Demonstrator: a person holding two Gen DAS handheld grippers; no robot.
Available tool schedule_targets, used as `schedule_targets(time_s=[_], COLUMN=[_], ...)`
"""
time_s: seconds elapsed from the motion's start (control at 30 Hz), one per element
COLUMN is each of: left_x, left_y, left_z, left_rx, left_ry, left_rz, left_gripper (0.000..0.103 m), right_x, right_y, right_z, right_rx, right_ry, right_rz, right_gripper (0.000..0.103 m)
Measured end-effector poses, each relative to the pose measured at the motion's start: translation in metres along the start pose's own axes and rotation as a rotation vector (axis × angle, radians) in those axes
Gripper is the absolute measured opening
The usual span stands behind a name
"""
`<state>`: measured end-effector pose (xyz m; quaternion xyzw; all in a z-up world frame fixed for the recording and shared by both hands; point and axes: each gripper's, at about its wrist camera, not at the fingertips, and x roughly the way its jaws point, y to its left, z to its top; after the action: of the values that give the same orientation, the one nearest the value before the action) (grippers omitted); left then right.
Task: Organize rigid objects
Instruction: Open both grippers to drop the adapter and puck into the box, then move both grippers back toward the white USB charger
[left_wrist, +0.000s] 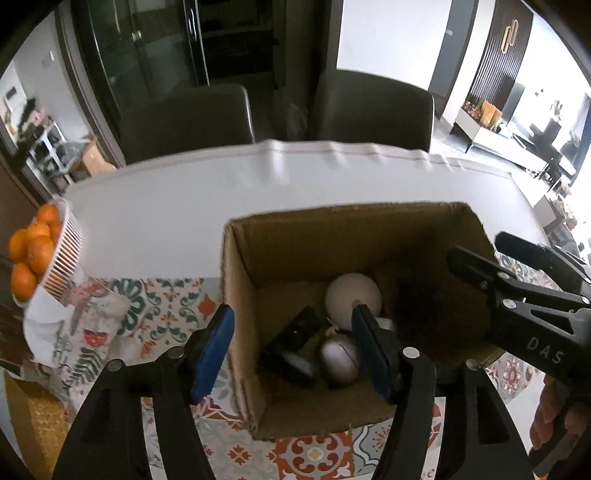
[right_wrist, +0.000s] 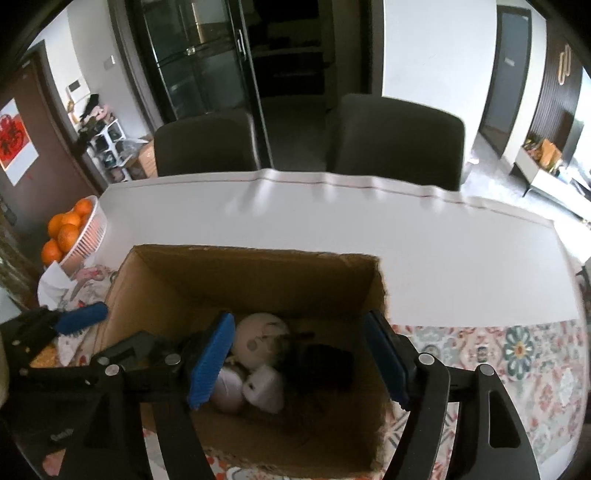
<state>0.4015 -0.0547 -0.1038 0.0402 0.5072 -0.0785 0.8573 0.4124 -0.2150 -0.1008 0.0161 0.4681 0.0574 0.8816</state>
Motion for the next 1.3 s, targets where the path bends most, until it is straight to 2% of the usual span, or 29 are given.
schedule_targets(time_s=[0.1,0.3,0.8,1.1,1.3], left_x=[-0.013,-0.042,-0.096,-0.123,-0.124], left_y=[-0.001,-0.001,0.006,0.005,0.005], left_z=[-0.002,-0.013,-0.075,-0.116,-0.143], left_rx=[0.002,-0.011,-0.028,0.001,-0.003], left_ry=[-0.043,-0.123,-0.201,-0.242,-0.215], left_rz=[0.02,0.099,0.134,0.173,0.169], left_gripper=[0.078,0.084,0.1,0.102,0.102], right_x=[-0.011,-0.032,-0.095,-0.121,-0.125], right_y=[-0.004,-0.005,0.019,0.034,0.043], right_z=[-0.004,-0.017,-0.074,-0.118,-0.145], right_rx=[0.027,0.05,0.025,0.017,-0.005], right_ry=[-0.007,-0.018,-0.075,-0.08,-0.055], right_rz=[-0.008,-0.022,-0.056,-0.038,-0.033], right_gripper=[0.073,0.073,0.073,0.073,0.073])
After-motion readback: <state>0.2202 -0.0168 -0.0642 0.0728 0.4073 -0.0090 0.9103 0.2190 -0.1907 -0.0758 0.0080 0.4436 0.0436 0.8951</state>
